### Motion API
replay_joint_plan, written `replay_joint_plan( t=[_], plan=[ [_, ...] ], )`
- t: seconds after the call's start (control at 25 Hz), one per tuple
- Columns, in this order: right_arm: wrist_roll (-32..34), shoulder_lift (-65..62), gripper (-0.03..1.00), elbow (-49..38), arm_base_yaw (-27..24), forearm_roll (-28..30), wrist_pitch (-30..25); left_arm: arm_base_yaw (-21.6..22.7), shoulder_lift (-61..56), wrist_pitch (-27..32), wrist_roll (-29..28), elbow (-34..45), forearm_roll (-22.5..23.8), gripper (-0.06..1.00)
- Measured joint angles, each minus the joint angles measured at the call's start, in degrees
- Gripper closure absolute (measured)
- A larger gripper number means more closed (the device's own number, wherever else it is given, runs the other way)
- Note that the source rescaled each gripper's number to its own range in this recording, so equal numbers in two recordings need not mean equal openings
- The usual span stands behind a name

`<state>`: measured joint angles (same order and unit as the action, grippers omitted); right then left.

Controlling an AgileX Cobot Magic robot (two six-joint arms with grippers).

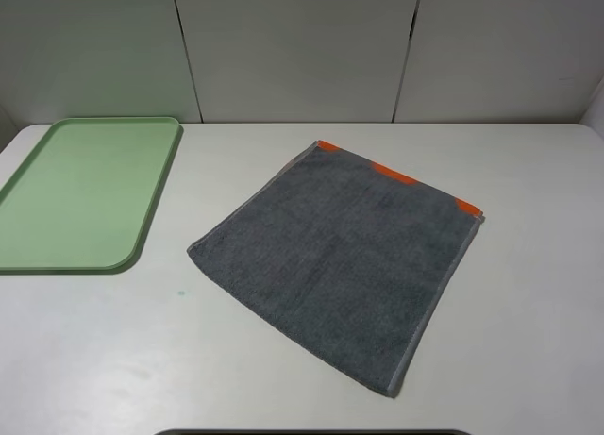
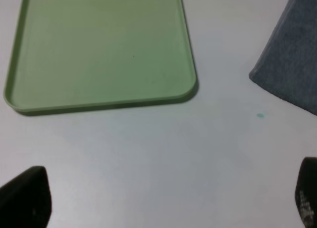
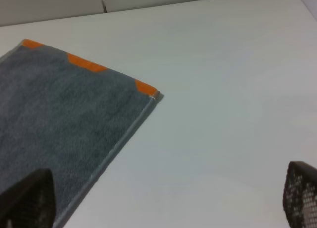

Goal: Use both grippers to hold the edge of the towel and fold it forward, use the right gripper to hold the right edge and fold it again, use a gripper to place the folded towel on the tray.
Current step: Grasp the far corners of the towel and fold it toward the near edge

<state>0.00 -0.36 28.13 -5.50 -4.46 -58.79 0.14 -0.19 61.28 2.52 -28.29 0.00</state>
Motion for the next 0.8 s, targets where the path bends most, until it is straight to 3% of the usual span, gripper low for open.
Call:
replay_joint_plan(
  t=[0.8],
  plan=[
    [0.0,0.0,-0.03,0.0,0.0,0.0,0.0,0.0,0.0,0.0,0.0,0.0,0.0,-0.06]
  ],
)
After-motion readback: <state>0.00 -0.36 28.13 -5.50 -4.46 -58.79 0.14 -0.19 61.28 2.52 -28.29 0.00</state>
